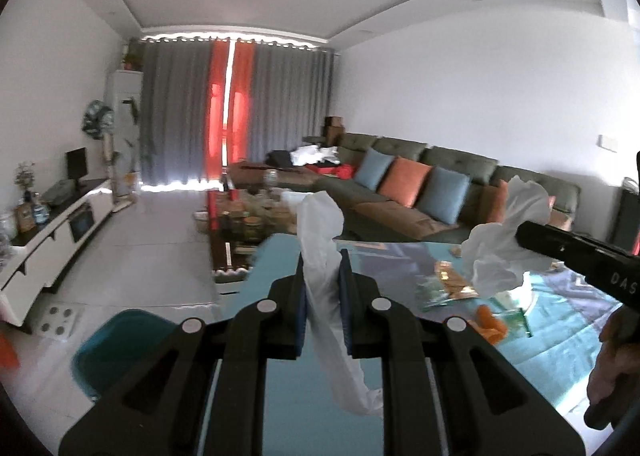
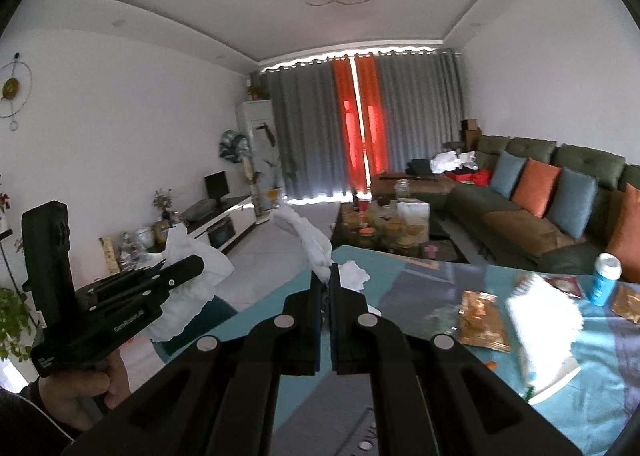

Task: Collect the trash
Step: 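Lift both tissues and carry them toward the teal bin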

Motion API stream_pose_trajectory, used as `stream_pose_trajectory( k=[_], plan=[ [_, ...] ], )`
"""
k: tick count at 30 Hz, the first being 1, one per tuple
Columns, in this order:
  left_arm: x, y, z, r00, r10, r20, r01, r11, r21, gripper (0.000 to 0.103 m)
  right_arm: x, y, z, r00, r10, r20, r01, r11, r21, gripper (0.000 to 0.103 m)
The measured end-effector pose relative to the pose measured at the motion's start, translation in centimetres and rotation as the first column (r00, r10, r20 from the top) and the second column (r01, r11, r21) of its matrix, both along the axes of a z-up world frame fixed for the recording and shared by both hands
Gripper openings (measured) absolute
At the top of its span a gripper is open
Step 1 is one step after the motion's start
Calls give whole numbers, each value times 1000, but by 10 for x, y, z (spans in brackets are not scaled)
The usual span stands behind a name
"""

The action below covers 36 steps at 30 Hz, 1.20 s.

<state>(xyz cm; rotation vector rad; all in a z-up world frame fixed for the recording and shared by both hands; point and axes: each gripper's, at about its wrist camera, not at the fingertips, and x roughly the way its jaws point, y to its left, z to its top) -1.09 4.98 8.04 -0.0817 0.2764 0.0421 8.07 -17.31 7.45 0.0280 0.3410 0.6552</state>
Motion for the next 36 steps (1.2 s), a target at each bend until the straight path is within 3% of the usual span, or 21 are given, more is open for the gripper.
stream_pose_trajectory(
  k=[19,36],
  plan=[
    [-41,103,18,976,219,14,-219,976,11,14,3,83,11,981,193,14,-192,981,-19,2],
    [-64,141,22,932,361,9,-361,932,30,14,8,147,13,942,335,3,-334,942,-26,2]
  ],
)
